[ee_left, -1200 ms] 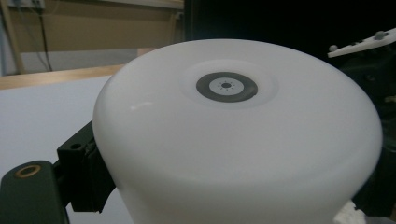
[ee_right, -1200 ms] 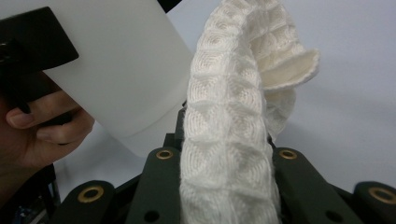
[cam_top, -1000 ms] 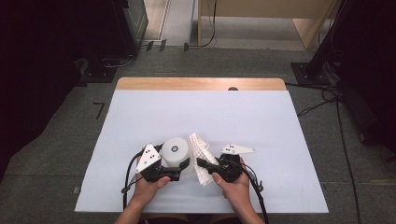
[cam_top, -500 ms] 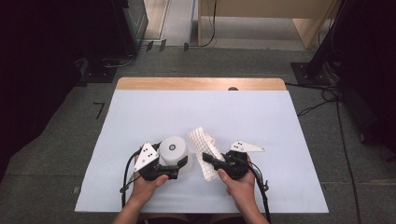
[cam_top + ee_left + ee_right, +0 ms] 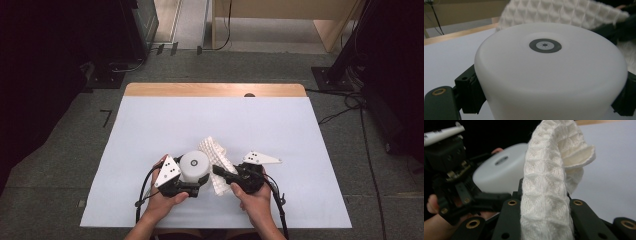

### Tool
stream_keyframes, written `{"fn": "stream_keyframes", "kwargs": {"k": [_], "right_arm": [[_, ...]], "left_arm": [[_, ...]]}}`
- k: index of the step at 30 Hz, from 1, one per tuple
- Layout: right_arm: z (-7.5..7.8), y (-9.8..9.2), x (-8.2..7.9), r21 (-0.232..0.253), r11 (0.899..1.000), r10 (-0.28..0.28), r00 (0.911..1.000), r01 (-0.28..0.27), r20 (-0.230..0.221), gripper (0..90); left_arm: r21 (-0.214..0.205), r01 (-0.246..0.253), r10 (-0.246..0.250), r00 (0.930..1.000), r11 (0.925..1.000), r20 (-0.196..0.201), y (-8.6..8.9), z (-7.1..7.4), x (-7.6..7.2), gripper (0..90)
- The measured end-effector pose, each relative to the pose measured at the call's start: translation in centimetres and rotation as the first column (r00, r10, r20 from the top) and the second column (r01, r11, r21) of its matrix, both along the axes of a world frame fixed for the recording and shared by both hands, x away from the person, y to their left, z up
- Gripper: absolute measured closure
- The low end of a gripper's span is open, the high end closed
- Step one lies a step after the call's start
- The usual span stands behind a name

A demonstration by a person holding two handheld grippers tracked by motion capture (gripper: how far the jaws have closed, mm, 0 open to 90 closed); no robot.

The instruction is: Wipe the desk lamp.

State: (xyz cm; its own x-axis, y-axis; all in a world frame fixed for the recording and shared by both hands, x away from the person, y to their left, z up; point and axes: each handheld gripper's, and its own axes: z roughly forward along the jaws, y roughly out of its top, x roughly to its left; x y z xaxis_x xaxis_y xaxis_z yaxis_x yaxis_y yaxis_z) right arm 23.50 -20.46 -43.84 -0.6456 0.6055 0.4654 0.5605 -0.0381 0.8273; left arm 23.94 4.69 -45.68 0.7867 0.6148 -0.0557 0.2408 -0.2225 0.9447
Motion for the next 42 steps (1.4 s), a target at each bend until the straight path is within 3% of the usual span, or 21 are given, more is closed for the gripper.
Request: {"fn": "stream_keyframes", "kwargs": {"k": [3,7,9,14,18,23,27,31,33,38,39,42], "right_arm": [[0.9,-0.4,-0.3,0.018,1.0,-0.003,0.9997,0.003,0.025,74.1],[1.6,-0.6,-0.4,0.029,1.0,-0.003,0.9991,0.002,0.043,74.0],[1.3,-0.6,-0.3,0.025,1.0,-0.001,0.9993,0.0,0.038,74.1],[-0.7,-0.5,0.7,-0.019,1.0,-0.01,0.999,0.009,-0.044,74.0],[-1.4,-1.0,1.0,-0.039,0.999,-0.037,0.9975,0.035,-0.061,74.0],[-1.6,-1.4,1.2,-0.037,0.998,-0.057,0.9967,0.055,-0.058,74.0],[-1.8,-1.3,1.2,-0.044,0.998,-0.056,0.9968,0.053,-0.058,74.0],[-1.8,-1.4,1.2,-0.046,0.997,-0.058,0.9965,0.056,-0.059,74.0],[-1.8,-1.4,1.2,-0.045,0.997,-0.06,0.9962,0.057,-0.064,74.0],[-1.9,-1.4,1.1,-0.054,0.997,-0.063,0.9962,0.06,-0.06,74.0],[-1.9,-1.3,1.1,-0.057,0.997,-0.063,0.9962,0.06,-0.061,74.0],[-2.2,-1.2,1.2,-0.063,0.996,-0.061,0.9959,0.056,-0.068,74.0]], "left_arm": [[0.028,0.004,-0.004,0.9999,0.9996,0.009,-0.3,-0.1,-0.1,8.8],[0.032,0.006,-0.006,0.9999,0.9995,0.012,-0.4,-0.2,-0.1,8.8],[0.029,0.007,-0.008,0.9998,0.9995,0.015,-0.4,-0.2,-0.1,8.8],[0.039,-0.018,0.016,0.9986,0.9991,0.049,-0.3,-0.3,0.3,8.8],[0.066,-0.043,0.039,0.9974,0.9968,0.059,0.1,-0.9,0.7,8.7],[0.057,-0.042,0.04,0.9983,0.9975,0.042,0.6,-1.2,1.1,8.3],[0.074,-0.107,0.104,0.9937,0.9916,0.044,0.4,-1.1,0.7,0.0],[0.081,-0.192,0.189,0.981,0.978,0.042,-0.1,-1.2,-0.2,0.0],[0.092,-0.248,0.246,0.9687,0.9644,0.035,-0.7,-1.3,-0.6,0.0],[0.143,-0.402,0.405,0.9144,0.9044,0.013,-2.5,-1.9,-1.4,0.0],[0.148,-0.414,0.417,0.9087,0.8981,0.013,-2.7,-1.9,-1.4,0.1],[0.136,-0.411,0.412,0.9109,0.9013,0.029,-2.6,-1.8,-1.5,5.8]]}}
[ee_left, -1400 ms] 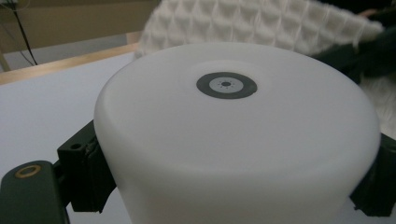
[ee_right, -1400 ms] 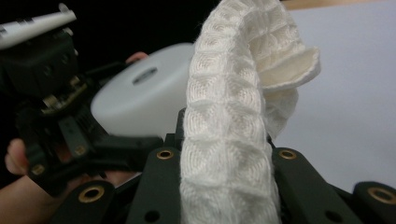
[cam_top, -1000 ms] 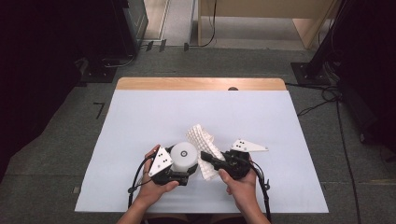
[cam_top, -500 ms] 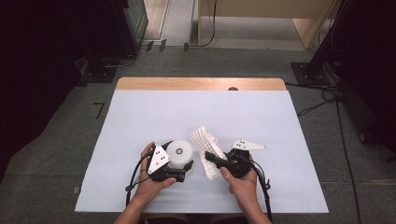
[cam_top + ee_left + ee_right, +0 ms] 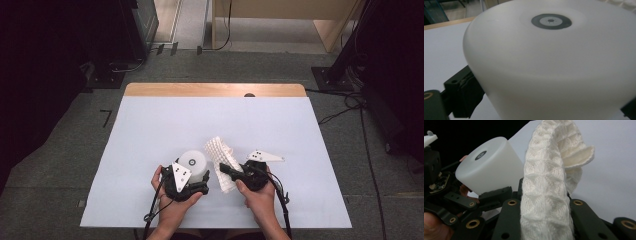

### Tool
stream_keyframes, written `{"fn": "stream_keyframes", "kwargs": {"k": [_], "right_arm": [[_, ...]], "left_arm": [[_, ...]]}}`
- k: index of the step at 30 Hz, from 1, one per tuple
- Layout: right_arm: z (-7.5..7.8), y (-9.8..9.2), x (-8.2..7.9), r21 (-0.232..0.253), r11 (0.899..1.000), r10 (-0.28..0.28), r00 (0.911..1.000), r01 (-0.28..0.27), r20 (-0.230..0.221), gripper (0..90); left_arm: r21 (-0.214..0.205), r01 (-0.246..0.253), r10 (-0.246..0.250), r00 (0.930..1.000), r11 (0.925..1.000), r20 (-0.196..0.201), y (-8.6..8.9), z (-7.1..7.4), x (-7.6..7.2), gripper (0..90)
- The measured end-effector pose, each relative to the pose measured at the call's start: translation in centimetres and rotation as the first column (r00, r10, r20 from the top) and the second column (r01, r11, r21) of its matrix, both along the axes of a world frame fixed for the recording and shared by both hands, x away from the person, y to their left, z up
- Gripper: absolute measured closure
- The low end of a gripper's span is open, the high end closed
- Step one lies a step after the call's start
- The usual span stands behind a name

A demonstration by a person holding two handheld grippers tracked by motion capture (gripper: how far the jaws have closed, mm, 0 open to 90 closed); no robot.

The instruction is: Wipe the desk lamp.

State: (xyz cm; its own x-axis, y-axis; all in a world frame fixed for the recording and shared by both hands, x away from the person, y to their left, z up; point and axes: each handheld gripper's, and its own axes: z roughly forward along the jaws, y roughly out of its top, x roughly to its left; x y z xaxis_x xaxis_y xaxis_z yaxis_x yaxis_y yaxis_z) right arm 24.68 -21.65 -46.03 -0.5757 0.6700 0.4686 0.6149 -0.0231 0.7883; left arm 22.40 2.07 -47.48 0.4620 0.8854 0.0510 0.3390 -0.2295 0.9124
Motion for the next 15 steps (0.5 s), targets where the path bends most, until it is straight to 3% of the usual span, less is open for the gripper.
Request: {"fn": "stream_keyframes", "kwargs": {"k": [3,5,7,8,10,12,15], "right_arm": [[-0.2,0.1,0.0,-0.004,1.0,0.002,1.0,-0.002,-0.002,74.0],[-0.2,0.2,0.1,-0.006,1.0,0.005,1.0,-0.005,-0.001,74.0],[-0.2,0.2,0.1,-0.007,1.0,0.006,1.0,-0.006,-0.001,74.0],[-0.2,0.2,0.1,-0.007,1.0,0.006,1.0,-0.006,-0.004,74.0],[-0.3,0.2,0.2,-0.006,1.0,0.007,0.9999,-0.007,-0.012,74.0],[-0.5,0.2,0.2,-0.008,1.0,0.013,0.9998,-0.013,-0.016,73.9],[-0.6,0.5,0.2,0.0,1.0,0.029,0.9992,-0.029,-0.026,74.0]], "left_arm": [[-0.024,0.034,-0.034,0.9994,0.9991,-0.005,0.7,0.0,0.4,8.2],[-0.059,0.098,-0.099,0.995,0.9935,-0.016,1.5,0.2,1.0,8.4],[-0.122,0.193,-0.194,0.981,0.9736,0.001,2.6,0.6,1.5,8.5],[-0.156,0.247,-0.248,0.9686,0.9564,0.012,3.0,0.9,1.7,8.5],[-0.204,0.346,-0.347,0.9374,0.9159,0.03,3.9,1.4,2.0,8.5],[-0.209,0.384,-0.383,0.9224,0.8992,0.048,4.3,1.7,2.0,8.5],[-0.189,0.419,-0.416,0.9073,0.8878,0.058,4.3,1.8,2.0,8.5]]}}
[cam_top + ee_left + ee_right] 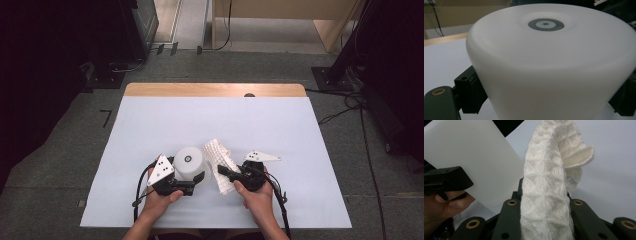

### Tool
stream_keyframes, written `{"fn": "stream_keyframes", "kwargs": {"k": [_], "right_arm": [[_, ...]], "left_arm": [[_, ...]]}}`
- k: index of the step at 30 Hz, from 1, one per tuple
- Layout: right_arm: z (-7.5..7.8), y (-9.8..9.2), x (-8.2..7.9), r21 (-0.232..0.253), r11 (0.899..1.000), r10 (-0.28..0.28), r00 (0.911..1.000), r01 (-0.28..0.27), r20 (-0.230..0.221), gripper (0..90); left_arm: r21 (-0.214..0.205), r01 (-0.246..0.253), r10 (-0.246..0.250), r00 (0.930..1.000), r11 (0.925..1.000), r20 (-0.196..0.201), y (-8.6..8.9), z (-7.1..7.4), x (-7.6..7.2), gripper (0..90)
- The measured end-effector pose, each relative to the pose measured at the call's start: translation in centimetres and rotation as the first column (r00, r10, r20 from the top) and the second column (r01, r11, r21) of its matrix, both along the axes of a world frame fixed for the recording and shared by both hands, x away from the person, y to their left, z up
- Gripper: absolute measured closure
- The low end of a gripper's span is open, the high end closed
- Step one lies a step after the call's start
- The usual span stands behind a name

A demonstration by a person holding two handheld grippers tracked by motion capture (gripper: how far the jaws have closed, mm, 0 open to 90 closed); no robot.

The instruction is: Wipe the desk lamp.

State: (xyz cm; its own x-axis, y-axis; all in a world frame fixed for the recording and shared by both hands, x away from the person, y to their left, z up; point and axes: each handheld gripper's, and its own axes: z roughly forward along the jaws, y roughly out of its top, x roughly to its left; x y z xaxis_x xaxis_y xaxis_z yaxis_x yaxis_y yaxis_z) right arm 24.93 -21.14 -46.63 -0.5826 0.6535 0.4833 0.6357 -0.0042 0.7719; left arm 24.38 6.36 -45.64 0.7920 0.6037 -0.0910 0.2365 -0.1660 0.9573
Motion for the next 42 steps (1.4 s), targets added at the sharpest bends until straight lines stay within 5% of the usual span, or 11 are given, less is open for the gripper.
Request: {"fn": "stream_keyframes", "kwargs": {"k": [10,20,31,42], "right_arm": [[1.1,0.4,-0.5,0.053,0.998,0.043,0.9988,-0.044,0.023,74.1],[3.5,0.1,-1.4,0.086,0.995,0.049,0.9939,-0.057,0.099,74.0],[0.4,1.2,-0.5,0.029,0.998,0.058,0.9983,-0.058,0.0,74.1],[1.1,0.4,-0.6,0.04,0.999,0.028,0.9992,-0.029,0.029,74.0]], "left_arm": [[0.065,0.055,-0.055,0.9985,0.9964,-0.006,-1.0,-0.6,-0.1,8.7],[0.099,0.04,-0.039,0.9991,0.9943,-0.016,-1.4,-0.9,0.1,8.6],[0.043,0.016,-0.016,0.9999,0.9989,-0.002,-0.5,0.2,0.3,8.7],[0.113,-0.035,0.033,0.9993,0.9929,0.016,-0.5,-1.1,1.0,8.6]]}}
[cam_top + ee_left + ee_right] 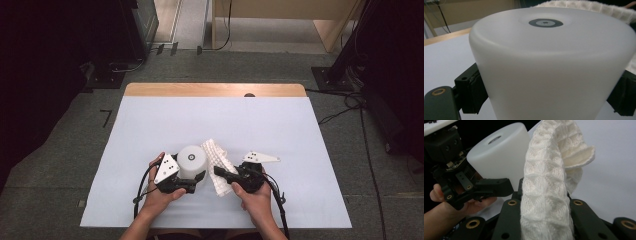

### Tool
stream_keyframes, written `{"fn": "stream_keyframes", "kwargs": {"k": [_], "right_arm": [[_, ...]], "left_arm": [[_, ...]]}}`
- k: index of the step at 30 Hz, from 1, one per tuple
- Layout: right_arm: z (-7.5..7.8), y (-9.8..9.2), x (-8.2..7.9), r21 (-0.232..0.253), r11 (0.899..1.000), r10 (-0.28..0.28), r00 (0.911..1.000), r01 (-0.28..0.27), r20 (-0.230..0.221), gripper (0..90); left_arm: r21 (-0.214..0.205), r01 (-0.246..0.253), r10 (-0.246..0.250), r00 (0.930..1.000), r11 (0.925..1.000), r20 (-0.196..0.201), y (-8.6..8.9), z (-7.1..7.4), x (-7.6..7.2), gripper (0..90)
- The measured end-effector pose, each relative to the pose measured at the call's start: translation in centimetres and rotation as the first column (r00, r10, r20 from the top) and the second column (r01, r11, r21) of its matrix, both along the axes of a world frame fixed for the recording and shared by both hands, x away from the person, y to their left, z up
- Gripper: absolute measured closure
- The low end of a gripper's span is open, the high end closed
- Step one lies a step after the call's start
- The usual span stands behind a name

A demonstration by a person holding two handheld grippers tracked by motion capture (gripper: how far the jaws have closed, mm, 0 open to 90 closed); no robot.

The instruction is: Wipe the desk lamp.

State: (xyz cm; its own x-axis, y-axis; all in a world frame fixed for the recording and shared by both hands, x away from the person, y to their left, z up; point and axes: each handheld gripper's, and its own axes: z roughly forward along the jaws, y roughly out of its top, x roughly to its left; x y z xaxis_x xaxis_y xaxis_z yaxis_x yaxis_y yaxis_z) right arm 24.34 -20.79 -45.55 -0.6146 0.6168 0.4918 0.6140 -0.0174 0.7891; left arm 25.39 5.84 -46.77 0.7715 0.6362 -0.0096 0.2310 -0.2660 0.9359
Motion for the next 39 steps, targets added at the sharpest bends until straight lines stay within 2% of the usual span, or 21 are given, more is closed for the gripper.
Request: {"fn": "stream_keyframes", "kwargs": {"k": [4,8,10,12,15,18,19,20,23,25,27,28,29,31,32,35,39], "right_arm": [[-0.2,-0.4,0.2,-0.001,1.0,-0.014,0.9999,0.014,-0.005,74.0],[-0.3,-0.5,0.2,-0.005,1.0,-0.021,0.9998,0.021,-0.004,74.0],[-0.2,-0.5,0.3,-0.006,1.0,-0.02,0.9998,0.02,-0.005,74.0],[-0.2,-0.6,0.3,-0.007,1.0,-0.022,0.9997,0.022,-0.008,74.0],[-0.3,-0.6,0.3,-0.004,1.0,-0.026,0.9996,0.026,-0.009,74.0],[-0.4,-0.7,0.4,-0.002,1.0,-0.03,0.9995,0.03,-0.008,74.0],[-0.4,-0.7,0.4,-0.003,0.999,-0.032,0.9994,0.032,-0.008,74.0],[-0.4,-0.7,0.4,-0.003,0.999,-0.034,0.9994,0.034,-0.009,74.0],[-0.6,-0.6,0.4,-0.009,1.0,-0.029,0.9995,0.029,-0.011,74.0],[-0.8,-0.4,0.4,-0.025,0.999,-0.029,0.9995,0.029,-0.014,74.0],[-1.0,-0.3,0.4,-0.026,0.999,-0.029,0.9994,0.029,-0.018,74.0],[-1.1,-0.2,0.5,-0.032,0.999,-0.028,0.9994,0.027,-0.019,74.0],[-1.1,-0.2,0.5,-0.033,0.999,-0.028,0.9995,0.027,-0.017,74.0],[-1.2,-0.1,0.5,-0.038,0.999,-0.025,0.9994,0.024,-0.023,74.0],[-1.3,0.0,0.5,-0.04,0.999,-0.025,0.9995,0.024,-0.02,74.0],[-1.3,0.0,0.5,-0.044,0.999,-0.027,0.9995,0.027,-0.019,74.0],[-1.7,0.2,0.6,-0.051,0.998,-0.025,0.9991,0.023,-0.035,74.0]], "left_arm": [[0.045,0.014,-0.013,0.9999,0.9989,-0.007,-0.3,-0.7,0.0,8.5],[0.031,0.011,-0.01,0.9999,0.9995,-0.014,-0.1,-0.8,0.0,8.2],[0.023,-0.008,0.009,0.9998,0.9997,-0.015,0.1,-0.7,-0.1,6.0],[0.004,-0.043,0.043,0.9987,0.9991,-0.028,0.4,-0.5,-0.2,0.0],[-0.007,-0.1,0.1,0.9943,0.9949,-0.036,0.4,-0.4,-0.8,0.0],[-0.014,-0.153,0.153,0.9873,0.9881,-0.043,-0.4,-0.5,-1.6,0.0],[-0.009,-0.184,0.183,0.9824,0.9829,-0.036,-0.8,-0.6,-1.9,0.0],[0.013,-0.229,0.229,0.9731,0.9734,-0.028,-1.5,-0.6,-2.1,0.0],[0.04,-0.283,0.284,0.9585,0.9584,-0.027,-2.5,-0.8,-2.6,0.0],[0.044,-0.295,0.296,0.9549,0.9544,-0.021,-2.8,-0.8,-2.8,0.0],[0.039,-0.322,0.322,0.9466,0.946,-0.011,-2.7,-0.7,-2.7,3.9],[0.03,-0.319,0.32,0.9475,0.9472,-0.008,-2.5,-0.6,-2.7,7.9],[0.028,-0.313,0.314,0.9495,0.9492,-0.005,-2.4,-0.6,-2.6,8.4],[0.028,-0.28,0.281,0.9598,0.9595,-0.005,-2.0,-0.6,-2.3,8.7],[0.018,-0.266,0.266,0.9638,0.9639,-0.019,-1.7,-0.6,-2.0,8.7],[-0.045,-0.231,0.228,0.972,0.972,-0.057,-0.7,-0.2,-1.3,8.7],[-0.129,-0.15,0.144,0.9881,0.9803,-0.055,0.9,0.8,-0.8,8.8]]}}
